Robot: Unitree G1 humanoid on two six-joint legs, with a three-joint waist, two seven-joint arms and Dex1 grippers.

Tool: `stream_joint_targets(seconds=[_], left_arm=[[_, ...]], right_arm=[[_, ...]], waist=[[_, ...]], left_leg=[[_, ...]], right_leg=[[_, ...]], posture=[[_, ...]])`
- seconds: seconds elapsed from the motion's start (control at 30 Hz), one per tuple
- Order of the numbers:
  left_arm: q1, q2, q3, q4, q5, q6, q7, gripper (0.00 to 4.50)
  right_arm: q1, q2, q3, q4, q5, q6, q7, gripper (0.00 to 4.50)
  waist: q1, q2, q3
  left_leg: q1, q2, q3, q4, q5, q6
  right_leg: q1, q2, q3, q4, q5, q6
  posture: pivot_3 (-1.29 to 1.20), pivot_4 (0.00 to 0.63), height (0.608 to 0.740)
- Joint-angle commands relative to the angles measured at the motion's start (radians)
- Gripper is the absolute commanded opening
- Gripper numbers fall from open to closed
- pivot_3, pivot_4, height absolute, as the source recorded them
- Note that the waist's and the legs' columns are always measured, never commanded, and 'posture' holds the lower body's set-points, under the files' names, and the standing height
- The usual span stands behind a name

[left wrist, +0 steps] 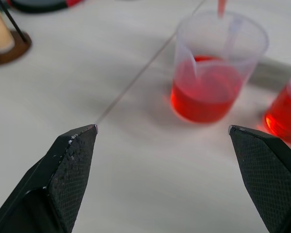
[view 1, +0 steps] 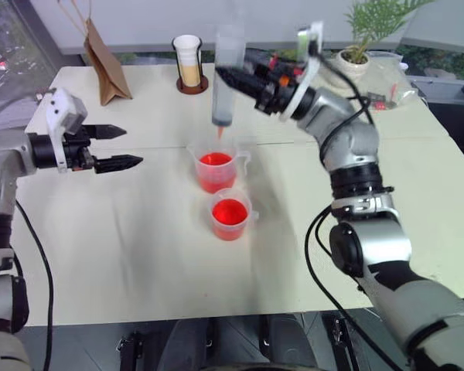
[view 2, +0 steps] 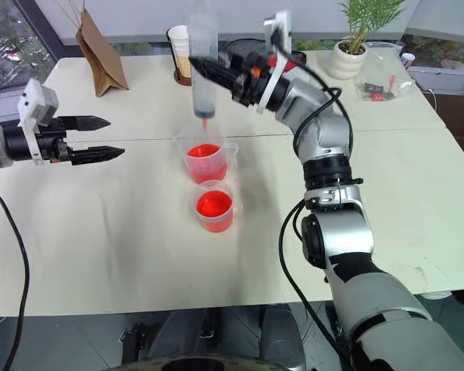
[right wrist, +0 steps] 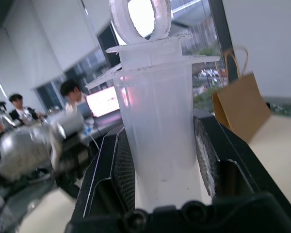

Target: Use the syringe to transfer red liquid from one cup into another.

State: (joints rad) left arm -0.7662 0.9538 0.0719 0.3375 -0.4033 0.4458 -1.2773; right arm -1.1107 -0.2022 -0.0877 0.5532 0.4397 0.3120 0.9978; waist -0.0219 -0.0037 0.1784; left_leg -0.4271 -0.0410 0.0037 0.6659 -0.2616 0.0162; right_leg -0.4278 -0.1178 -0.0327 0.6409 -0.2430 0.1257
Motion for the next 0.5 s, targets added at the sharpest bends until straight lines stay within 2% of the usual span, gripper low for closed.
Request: stream_joint_targets(seconds=[0.03,0.17,0.27,0.5], left_arm=[[-0.080,-0.010,0.023,-0.027,-0.020,0.011,-0.001,4.50],[-0.153,-0.039,0.022,-0.032,-0.027,0.018,0.004,4.50],[-0.270,-0.090,0.008,0.009,-0.038,0.025,-0.009,4.50],[-0.398,-0.209,-0.040,0.169,0.034,-0.100,-0.015,4.50]], right_arm=[[0.013,0.032,0.028,-0.024,-0.023,-0.064,0.003,1.39],[0.040,0.050,0.055,-0.013,-0.047,-0.076,-0.002,1.39],[0.060,0.069,0.080,0.022,-0.076,-0.110,-0.002,1.39],[0.072,0.076,0.113,0.089,-0.133,-0.210,0.006,1.39]], waist=[[-0.003,0.000,0.000],[-0.012,0.000,0.000],[-0.014,-0.001,0.000],[-0.025,-0.001,0.000]], left_leg=[[0.000,0.000,0.000,0.000,0.000,0.000],[0.001,0.000,-0.001,0.000,0.000,0.000],[0.000,0.000,-0.003,0.001,0.000,-0.001],[0.001,0.000,-0.003,0.001,0.001,-0.002]], right_leg=[[0.000,0.000,0.000,0.001,0.000,0.000],[-0.001,0.000,0.000,0.004,0.000,0.000],[-0.001,0.000,0.000,0.005,0.000,0.000],[-0.001,0.000,0.000,0.005,0.000,0.000]], posture=[[0.00,0.150,0.740],[0.00,0.150,0.740],[0.00,0.150,0.740],[0.00,0.150,0.740]])
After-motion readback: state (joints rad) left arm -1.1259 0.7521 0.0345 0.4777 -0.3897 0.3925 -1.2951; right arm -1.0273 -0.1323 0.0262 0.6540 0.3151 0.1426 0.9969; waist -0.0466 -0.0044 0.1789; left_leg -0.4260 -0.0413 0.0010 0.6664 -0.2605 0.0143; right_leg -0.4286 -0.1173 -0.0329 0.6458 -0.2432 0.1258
